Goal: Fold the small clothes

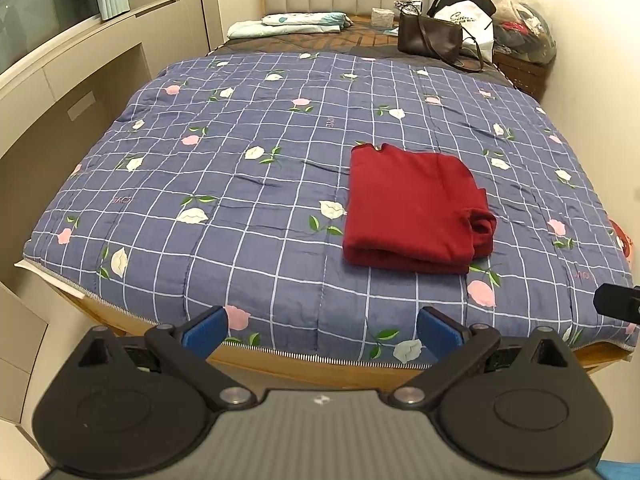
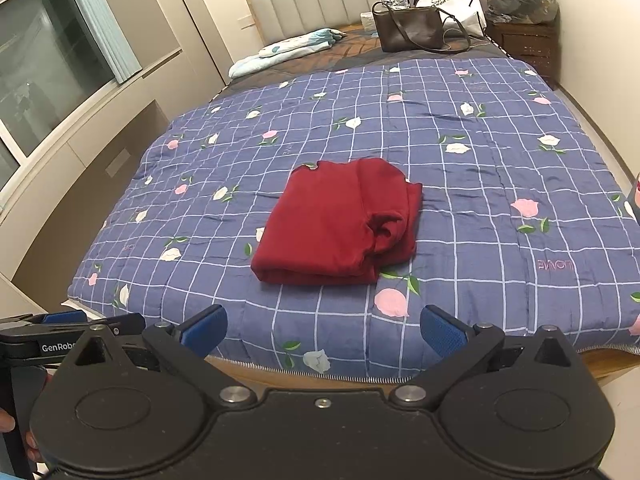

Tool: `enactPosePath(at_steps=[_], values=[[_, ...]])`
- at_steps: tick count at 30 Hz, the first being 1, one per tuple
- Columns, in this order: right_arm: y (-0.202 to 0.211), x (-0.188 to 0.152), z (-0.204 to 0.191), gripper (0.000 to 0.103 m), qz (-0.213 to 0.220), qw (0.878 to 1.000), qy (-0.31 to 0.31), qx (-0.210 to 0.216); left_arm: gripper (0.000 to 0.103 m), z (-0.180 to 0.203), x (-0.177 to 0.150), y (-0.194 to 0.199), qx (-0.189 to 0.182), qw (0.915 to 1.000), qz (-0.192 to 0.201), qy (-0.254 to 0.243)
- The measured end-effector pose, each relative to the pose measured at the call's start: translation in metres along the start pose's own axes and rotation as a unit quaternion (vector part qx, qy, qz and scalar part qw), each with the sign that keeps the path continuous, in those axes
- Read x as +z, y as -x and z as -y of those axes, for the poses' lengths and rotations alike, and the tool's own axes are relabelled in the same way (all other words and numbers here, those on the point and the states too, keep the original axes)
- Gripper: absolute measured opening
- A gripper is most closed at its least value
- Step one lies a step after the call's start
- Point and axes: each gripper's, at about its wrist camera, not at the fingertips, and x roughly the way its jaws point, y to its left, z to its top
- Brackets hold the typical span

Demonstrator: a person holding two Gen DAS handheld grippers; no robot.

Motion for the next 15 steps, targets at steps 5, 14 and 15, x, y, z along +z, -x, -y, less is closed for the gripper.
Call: enactPosePath(at_steps=[5, 14, 15], values=[[-0.0005, 0.0000, 0.0008, 0.102, -0.002, 1.000, 0.001, 0.001, 0.102, 0.0018, -0.0003, -0.0006, -0.001, 1.0000, -0.002, -0.001], [-0.0025, 0.0006, 0.0016, 0.102, -0.003, 1.000, -0.004, 0.000, 0.102, 0.0056, 0.0009, -0.0015, 0.013, 0.9998, -0.008, -0.014], [-0.0027, 0.0007, 0.0011, 0.102, -0.003, 1.000, -0.004, -0.001, 0.102, 0.0049, 0.0005, -0.0019, 0.012, 0.9998, -0.010, -0.012]])
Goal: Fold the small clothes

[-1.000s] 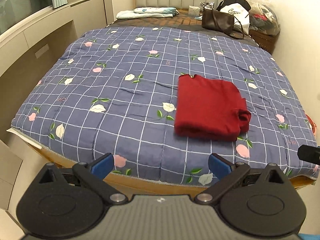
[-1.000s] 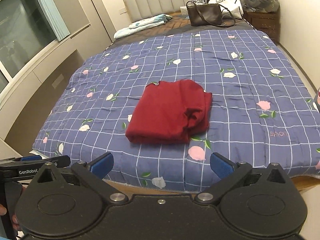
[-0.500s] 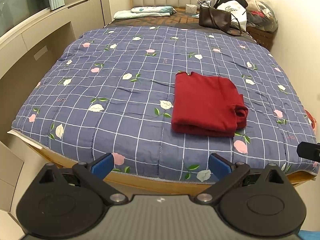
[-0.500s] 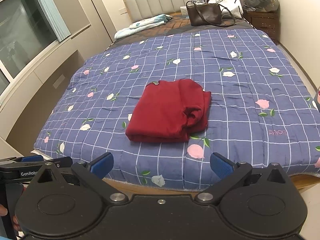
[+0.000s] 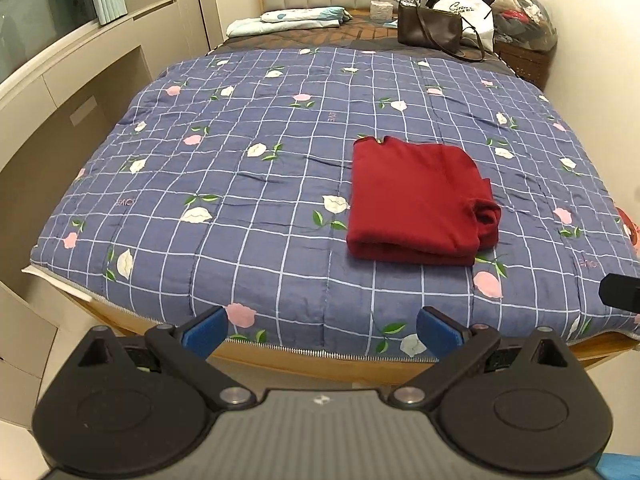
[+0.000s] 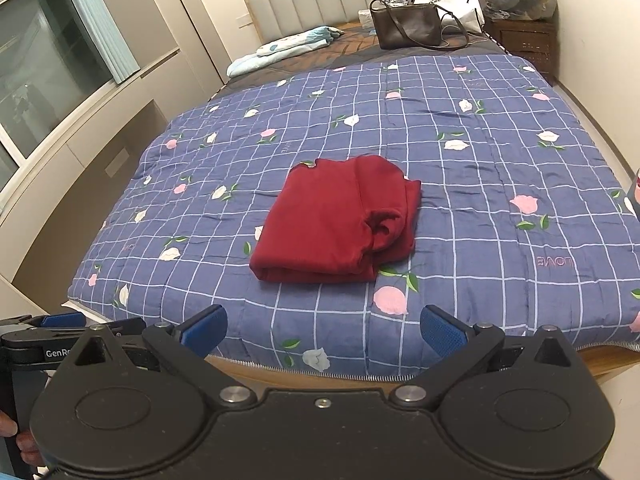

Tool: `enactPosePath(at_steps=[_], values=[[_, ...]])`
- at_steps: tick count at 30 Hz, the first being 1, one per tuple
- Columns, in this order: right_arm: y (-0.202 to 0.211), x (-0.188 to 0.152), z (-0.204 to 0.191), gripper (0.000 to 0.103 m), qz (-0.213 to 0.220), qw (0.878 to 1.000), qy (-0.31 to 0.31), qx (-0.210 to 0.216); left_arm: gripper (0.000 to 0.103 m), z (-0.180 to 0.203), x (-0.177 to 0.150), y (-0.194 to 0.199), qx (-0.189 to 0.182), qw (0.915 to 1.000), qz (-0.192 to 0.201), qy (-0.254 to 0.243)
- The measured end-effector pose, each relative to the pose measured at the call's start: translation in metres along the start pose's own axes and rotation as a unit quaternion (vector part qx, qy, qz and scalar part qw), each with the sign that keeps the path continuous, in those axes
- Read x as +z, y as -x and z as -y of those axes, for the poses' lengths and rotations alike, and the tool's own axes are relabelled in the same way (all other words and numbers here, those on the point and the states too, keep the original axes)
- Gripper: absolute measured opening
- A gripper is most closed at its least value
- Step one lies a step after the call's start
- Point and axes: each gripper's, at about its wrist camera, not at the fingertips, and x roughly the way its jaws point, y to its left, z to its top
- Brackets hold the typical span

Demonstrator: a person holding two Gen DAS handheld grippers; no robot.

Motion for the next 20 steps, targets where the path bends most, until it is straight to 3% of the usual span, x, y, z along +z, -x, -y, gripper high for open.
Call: enactPosePath(at_steps=[20], values=[[-0.007, 0.002, -0.012, 0.102, -0.002, 1.000, 0.009, 0.000, 0.102, -0.017, -0.002, -0.002, -0.014, 0.9998, 0.002, 0.017]])
